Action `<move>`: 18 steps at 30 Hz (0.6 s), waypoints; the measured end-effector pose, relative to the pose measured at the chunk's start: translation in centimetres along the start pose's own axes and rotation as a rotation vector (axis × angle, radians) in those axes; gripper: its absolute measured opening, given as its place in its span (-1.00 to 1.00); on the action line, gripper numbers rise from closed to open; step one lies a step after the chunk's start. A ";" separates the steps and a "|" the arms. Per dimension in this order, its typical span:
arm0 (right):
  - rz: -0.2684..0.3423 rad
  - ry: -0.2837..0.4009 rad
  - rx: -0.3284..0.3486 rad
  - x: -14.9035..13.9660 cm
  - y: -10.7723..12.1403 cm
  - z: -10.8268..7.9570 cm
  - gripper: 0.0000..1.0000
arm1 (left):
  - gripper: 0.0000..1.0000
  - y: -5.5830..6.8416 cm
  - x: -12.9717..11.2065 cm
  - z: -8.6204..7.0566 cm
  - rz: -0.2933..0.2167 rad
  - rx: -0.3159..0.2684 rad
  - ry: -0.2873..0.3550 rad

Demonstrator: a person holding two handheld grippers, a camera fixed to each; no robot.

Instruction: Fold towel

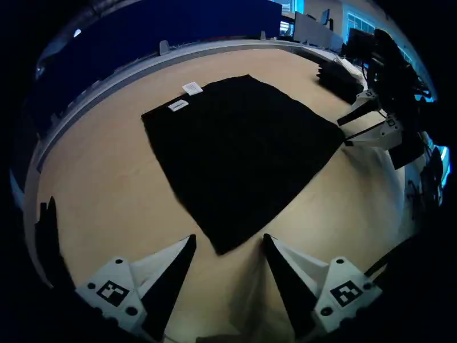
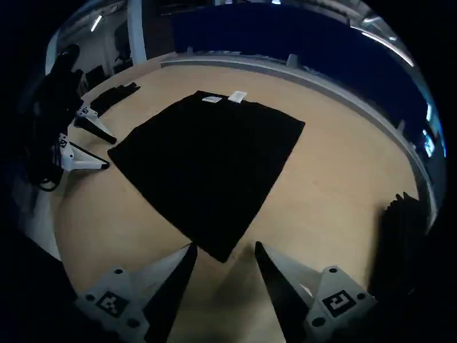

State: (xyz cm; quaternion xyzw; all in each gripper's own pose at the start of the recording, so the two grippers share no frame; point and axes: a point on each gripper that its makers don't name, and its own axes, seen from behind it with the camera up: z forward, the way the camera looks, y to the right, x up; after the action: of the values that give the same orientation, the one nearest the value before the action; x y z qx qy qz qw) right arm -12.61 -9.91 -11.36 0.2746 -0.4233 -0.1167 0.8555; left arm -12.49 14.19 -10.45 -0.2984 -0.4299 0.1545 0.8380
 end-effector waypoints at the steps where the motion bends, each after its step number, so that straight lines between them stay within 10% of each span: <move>1: 0.000 0.000 0.003 0.0 -0.1 0.0 0.46 | 0.66 0.0 0.0 0.0 -0.001 0.000 0.001; 18: 0.009 0.002 -0.013 -0.2 0.6 0.4 -0.30 | 0.08 0.4 0.0 -0.2 0.006 -0.003 0.001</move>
State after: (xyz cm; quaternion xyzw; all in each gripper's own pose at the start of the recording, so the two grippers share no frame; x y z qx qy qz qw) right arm -13.07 -9.49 -10.96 0.2672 -0.4230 -0.1152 0.8582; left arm -12.36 14.41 -10.74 -0.3012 -0.4288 0.1560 0.8373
